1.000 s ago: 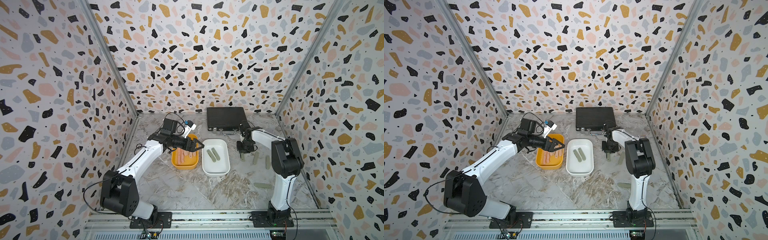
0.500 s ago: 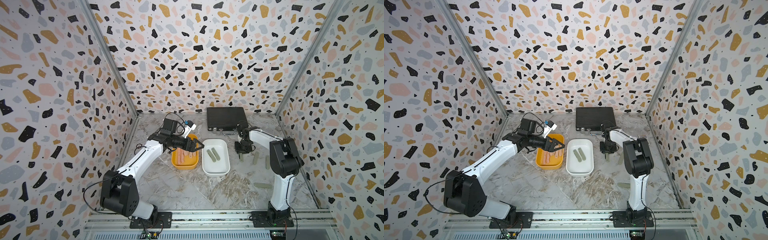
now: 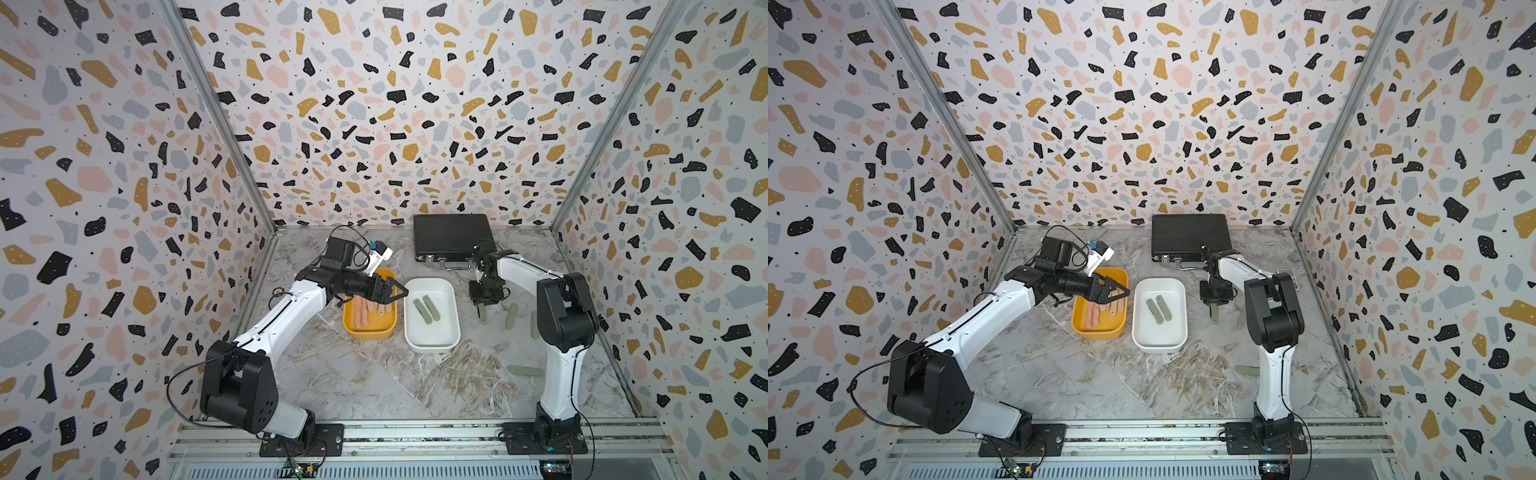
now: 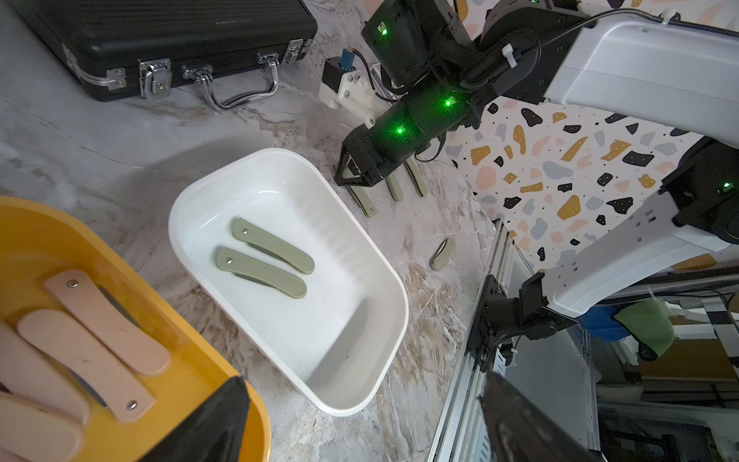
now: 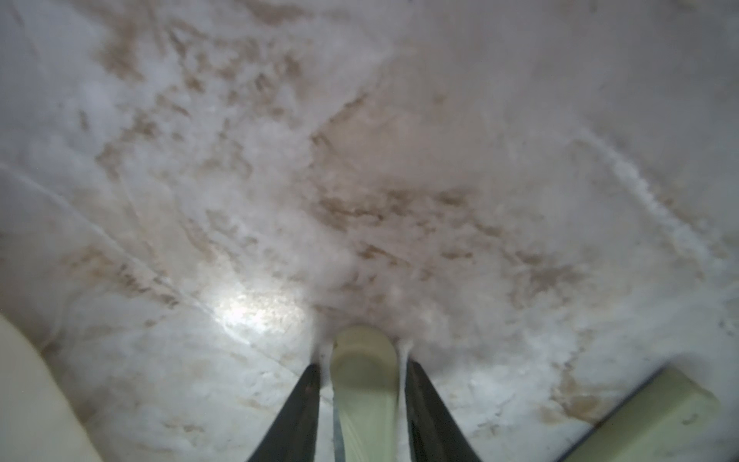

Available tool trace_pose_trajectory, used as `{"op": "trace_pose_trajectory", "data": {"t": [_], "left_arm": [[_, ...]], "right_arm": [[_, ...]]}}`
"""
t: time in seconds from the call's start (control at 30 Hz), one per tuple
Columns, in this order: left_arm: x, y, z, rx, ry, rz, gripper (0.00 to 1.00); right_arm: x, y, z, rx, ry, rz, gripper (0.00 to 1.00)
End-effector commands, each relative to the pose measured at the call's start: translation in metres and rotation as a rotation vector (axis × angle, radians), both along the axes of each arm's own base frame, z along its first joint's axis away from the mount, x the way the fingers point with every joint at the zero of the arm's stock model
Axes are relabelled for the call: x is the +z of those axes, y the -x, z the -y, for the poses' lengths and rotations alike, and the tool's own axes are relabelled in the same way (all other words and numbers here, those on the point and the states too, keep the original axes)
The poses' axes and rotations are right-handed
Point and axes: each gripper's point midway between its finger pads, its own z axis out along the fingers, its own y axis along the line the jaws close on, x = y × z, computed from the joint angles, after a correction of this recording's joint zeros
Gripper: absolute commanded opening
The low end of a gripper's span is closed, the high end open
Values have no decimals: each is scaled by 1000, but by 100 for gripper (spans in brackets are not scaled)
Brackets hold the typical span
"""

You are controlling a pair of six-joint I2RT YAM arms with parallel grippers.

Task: Place the fruit knives into the storage box by color
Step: Pick up the fruit knife from the center of the board.

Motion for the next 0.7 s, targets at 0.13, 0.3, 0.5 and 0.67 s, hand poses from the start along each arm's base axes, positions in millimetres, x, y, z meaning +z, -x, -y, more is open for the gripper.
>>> {"op": "trace_pose_trajectory", "data": {"t": [0.13,0.3,0.5,0.67], "left_arm": [[-4,-2,2,-11,0,17,91],[-4,-2,2,-10,-2,18,91],[-4,-3,1,-8,-3,18,91],[0,-4,-2,1,1,22,91]], "right_arm": [[-21,7,11,2,47,-64,34],[-23,11,11,5,45,-75,26],[-10,14,9,9,31,-59,23],[12,13,6,15,13,-22,22]]}}
